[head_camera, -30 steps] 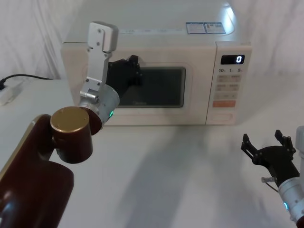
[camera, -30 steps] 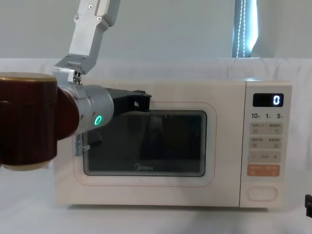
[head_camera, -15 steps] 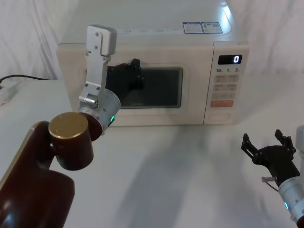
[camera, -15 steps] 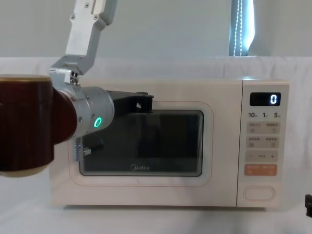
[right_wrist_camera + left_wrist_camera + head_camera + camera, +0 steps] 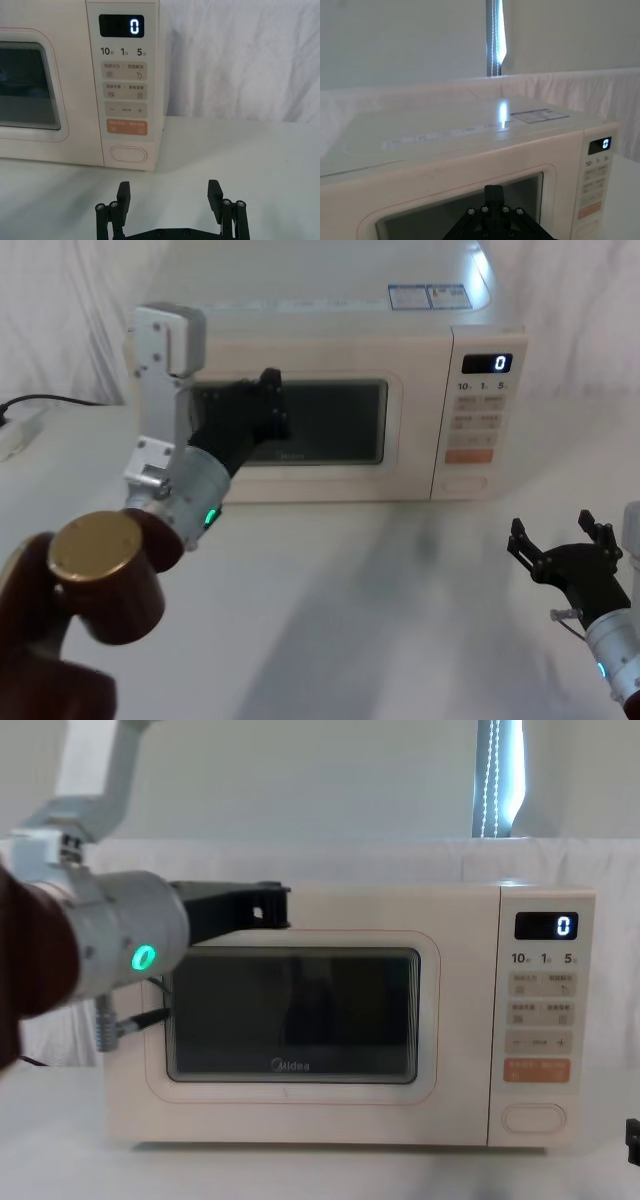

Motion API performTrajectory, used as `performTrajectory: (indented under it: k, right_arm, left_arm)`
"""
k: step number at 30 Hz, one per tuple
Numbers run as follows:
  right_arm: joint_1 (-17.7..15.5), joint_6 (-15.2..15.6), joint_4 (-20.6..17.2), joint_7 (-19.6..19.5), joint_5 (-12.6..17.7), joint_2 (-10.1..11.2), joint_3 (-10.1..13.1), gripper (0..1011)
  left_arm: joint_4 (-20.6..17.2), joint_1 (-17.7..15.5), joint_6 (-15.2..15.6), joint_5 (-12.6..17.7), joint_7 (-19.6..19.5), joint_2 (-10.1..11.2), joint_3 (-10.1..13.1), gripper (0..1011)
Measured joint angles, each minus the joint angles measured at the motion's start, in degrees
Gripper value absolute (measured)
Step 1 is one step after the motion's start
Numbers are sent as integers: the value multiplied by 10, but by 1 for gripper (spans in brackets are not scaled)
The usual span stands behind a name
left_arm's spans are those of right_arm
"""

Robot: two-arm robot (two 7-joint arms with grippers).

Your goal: Press the button to open the microwave door with one hand; close the microwave door with the other hand.

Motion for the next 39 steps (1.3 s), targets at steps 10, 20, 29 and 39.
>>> performTrajectory:
  k: [10, 20, 29, 39]
  right_arm:
    - [0, 0, 0, 0, 0, 0, 0, 1002]
    - [0, 0, 0, 0, 0, 0, 0, 1002]
    - [0, 0, 0, 0, 0, 0, 0, 1002]
    - [0, 0, 0, 0, 0, 0, 0, 1002]
  left_arm:
    - [-73, 59, -12, -12, -6, 34, -24, 145]
    - [-108, 115, -30, -25, 1, 57, -61, 412]
    - [-118, 175, -61, -34, 14, 71, -108, 716]
    - [-111, 224, -91, -49, 15, 76, -150, 986]
